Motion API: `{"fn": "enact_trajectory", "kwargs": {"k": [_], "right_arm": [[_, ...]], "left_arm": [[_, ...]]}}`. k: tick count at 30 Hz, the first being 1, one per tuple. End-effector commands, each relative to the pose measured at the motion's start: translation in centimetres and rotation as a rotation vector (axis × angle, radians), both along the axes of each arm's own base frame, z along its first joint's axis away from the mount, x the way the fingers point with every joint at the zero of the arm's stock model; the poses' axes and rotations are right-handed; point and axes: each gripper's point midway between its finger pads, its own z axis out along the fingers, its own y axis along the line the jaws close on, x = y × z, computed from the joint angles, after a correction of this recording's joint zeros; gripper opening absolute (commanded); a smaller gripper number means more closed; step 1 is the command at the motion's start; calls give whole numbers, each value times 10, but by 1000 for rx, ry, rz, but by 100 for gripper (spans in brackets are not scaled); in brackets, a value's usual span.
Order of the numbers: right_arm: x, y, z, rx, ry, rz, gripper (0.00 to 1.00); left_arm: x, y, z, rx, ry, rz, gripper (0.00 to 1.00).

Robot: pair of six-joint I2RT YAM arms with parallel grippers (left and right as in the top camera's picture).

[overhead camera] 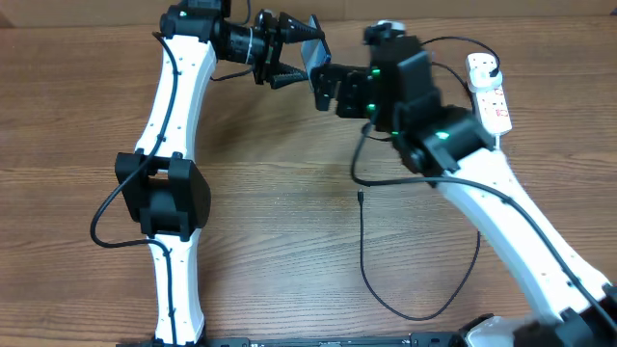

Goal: Plug charger to phone and switch on socket
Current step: 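Move the right gripper toward the phone held by the left gripper, then grip the phone's edge with the right gripper beside the left gripper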

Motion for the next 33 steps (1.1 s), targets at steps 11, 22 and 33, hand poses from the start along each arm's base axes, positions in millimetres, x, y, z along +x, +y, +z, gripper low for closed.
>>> {"fn": "enact_trajectory", "kwargs": {"k": [11, 22, 33], "right_arm": [[20, -8, -10, -87, -55, -170, 63], [30, -1, -29, -73, -30, -187, 62], [34, 1, -28, -65, -41, -188, 55]], "left_arm": [[-3, -10, 10, -10, -31, -23, 60], [-6, -20, 4, 27, -31, -24, 60], [-4, -20, -1, 56, -25, -8, 60]]}}
